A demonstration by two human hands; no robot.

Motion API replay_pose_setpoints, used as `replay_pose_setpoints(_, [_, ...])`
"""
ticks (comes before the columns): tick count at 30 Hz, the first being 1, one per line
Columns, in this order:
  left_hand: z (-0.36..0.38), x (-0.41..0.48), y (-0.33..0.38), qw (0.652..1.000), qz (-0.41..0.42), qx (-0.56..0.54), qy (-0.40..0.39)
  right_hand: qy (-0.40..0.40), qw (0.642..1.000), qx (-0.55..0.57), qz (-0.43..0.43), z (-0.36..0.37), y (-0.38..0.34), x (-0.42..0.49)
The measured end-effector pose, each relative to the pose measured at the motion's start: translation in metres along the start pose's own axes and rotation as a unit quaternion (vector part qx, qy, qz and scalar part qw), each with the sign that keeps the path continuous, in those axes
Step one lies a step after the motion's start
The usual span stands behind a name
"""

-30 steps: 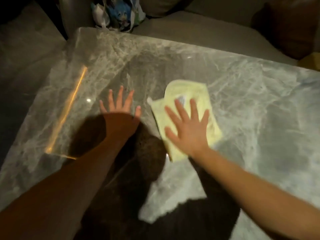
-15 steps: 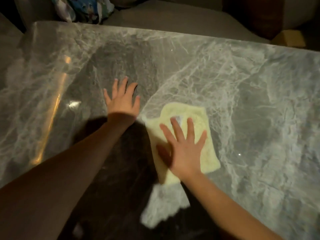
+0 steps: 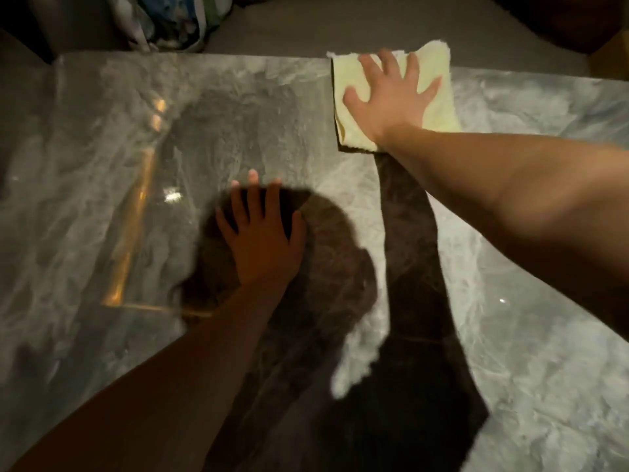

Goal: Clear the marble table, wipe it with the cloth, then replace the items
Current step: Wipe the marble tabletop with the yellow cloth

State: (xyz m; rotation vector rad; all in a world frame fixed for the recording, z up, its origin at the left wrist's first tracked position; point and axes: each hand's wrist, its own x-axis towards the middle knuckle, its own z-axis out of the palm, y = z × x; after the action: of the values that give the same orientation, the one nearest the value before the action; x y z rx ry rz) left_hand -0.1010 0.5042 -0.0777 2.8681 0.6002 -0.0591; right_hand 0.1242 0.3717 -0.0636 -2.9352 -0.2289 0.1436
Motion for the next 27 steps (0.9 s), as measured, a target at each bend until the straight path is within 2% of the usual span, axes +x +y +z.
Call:
replay_pose_setpoints(4, [0.0,0.0,-0.003,1.0,0.005,0.002,0.007,-0.018,0.999,-0.026,-0.038,-0.002,0.002,-0.014])
replay_pose_setpoints(8, [0.003,0.0,-0.004,1.0,0.012,-0.001,0.028,-0.038,0.996,-0.027,-0.073,-0.003,0.009,-0.066])
replay_pose_setpoints(12, [0.003,0.002,0.0,0.999,-0.006,-0.029,0.031,-0.038,0.994,-0.021,-0.102,0.007,0.014,-0.146])
replay_pose_setpoints(16, [-0.005,-0.008,-0.001,0.997,0.039,-0.059,0.02,-0.026,0.991,-0.041,-0.125,0.02,0.037,-0.27])
replay_pose_setpoints(20, [-0.007,-0.039,0.007,0.989,0.131,-0.063,-0.02,-0.037,0.994,-0.059,-0.081,0.028,0.06,-0.395])
replay_pose_setpoints(23, [-0.002,-0.07,0.033,0.976,0.196,-0.073,-0.054,-0.034,0.998,-0.02,-0.053,0.022,0.071,-0.439])
replay_pose_setpoints(25, [0.003,-0.076,0.054,0.976,0.187,-0.089,-0.065,-0.026,0.999,-0.001,-0.039,0.018,0.076,-0.439])
replay_pose_setpoints(27, [0.004,-0.073,0.075,0.982,0.135,-0.122,-0.057,-0.023,0.999,-0.003,-0.029,0.016,0.08,-0.426])
